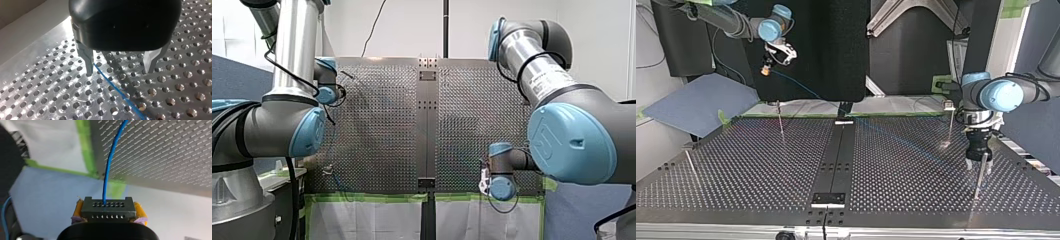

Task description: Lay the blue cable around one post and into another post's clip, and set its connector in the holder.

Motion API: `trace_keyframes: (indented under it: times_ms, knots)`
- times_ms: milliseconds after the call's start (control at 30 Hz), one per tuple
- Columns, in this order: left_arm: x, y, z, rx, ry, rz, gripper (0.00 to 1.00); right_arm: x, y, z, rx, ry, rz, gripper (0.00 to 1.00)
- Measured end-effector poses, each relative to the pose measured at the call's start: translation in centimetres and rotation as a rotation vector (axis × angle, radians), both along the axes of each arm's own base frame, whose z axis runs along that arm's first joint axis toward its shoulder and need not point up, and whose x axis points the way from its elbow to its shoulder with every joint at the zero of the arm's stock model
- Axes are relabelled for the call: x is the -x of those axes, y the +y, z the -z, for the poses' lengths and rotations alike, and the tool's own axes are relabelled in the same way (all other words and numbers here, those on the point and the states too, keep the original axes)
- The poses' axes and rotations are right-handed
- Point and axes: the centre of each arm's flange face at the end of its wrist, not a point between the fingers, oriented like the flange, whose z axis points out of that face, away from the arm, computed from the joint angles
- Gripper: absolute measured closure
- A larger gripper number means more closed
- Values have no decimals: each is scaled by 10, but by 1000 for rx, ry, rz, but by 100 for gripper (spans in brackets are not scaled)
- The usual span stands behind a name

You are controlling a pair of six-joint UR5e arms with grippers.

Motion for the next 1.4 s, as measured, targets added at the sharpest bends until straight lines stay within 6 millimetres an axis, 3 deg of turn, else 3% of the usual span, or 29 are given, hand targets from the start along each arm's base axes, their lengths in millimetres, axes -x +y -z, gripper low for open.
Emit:
trace_keyframes:
  times_ms: [233,800,1100,1400]
  knots:
    - [0,-1,0,0,0,3,0,32,16,34,-50,-54,22,100]
    - [0,-8,0,0,2,14,0,75,-49,86,23,-261,66,100]
    - [1,-9,0,0,2,16,0,105,-53,118,-16,-332,94,100]
    - [1,-19,1,-1,5,41,0,140,-68,121,-8,-284,123,100]
